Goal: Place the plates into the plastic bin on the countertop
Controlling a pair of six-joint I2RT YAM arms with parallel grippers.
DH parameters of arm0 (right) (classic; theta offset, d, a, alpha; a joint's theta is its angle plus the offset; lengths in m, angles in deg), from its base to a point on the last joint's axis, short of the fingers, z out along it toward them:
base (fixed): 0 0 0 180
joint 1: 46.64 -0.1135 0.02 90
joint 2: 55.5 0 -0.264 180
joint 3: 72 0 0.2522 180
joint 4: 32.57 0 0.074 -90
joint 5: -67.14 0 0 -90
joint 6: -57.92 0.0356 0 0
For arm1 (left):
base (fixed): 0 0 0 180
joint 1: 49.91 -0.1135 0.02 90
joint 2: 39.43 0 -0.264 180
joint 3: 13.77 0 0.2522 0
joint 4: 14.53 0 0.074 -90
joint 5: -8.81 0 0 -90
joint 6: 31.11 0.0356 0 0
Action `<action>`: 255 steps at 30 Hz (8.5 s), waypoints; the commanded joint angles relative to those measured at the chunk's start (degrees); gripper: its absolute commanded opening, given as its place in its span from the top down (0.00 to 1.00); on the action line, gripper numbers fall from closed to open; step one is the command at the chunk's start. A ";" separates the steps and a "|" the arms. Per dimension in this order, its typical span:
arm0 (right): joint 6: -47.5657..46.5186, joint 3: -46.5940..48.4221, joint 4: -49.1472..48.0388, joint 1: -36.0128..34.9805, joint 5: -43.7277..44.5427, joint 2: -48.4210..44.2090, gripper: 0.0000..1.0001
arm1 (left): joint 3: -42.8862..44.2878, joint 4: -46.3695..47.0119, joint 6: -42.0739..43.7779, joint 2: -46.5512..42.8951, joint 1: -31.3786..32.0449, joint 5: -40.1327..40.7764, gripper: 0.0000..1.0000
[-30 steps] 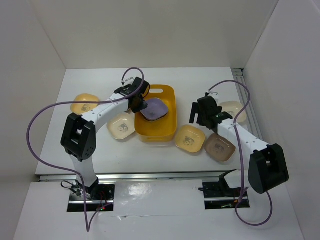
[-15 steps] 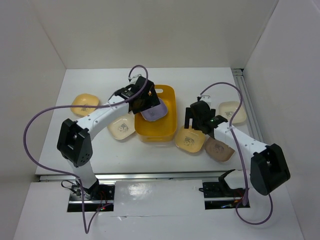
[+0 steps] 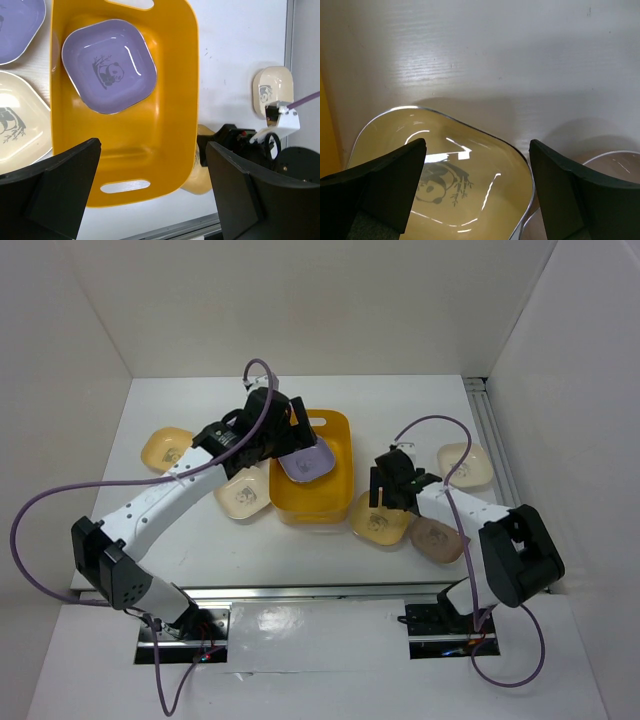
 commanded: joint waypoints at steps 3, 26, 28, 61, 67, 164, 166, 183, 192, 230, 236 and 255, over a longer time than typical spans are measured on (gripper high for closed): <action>-0.55 -0.22 -4.57 2.55 1.48 1.92 0.11 | -1.99 -0.68 2.12 -2.69 -0.19 0.29 0.00; -1.60 9.35 -6.07 11.69 2.09 13.69 0.84 | -6.20 -0.15 3.26 -4.36 -3.18 -0.94 0.00; -1.60 12.60 -5.19 11.69 4.11 14.83 0.92 | -6.74 -0.15 3.79 -5.07 -3.88 -0.94 0.00; -20.49 47.60 -0.61 -6.41 -7.74 21.07 1.00 | -31.34 -1.83 -11.15 -13.52 -20.93 8.73 0.00; -23.22 48.21 -1.40 -5.89 -16.45 25.82 1.00 | -35.12 2.57 -11.68 -10.52 -21.46 7.15 0.00; -8.54 18.59 -10.19 27.42 -6.34 17.64 0.03 | -14.55 8.20 -13.01 -5.94 -1.68 2.57 0.00; -9.15 18.59 -10.90 27.42 -5.82 19.14 0.06 | -15.96 7.67 -12.39 -9.10 -1.68 3.10 0.00; -10.47 27.72 -12.39 19.61 -1.60 26.81 1.00 | -30.20 4.77 -11.06 -21.51 -15.12 1.62 0.00; -14.69 47.23 -0.10 6.61 -0.97 22.32 1.00 | -31.95 2.66 -10.44 -19.57 -18.29 3.45 0.00; -27.79 59.56 2.29 -20.65 -11.70 29.19 0.00 | -9.20 -6.48 -3.86 5.04 -45.97 1.35 0.00; -27.79 46.55 -6.32 -23.99 -16.53 14.43 0.00 | -10.43 -3.58 -1.40 8.89 -52.04 -0.58 0.02; -26.30 38.81 -9.93 -29.35 -14.52 2.37 0.00 | -10.78 1.53 -7.37 27.27 -55.03 -4.55 0.89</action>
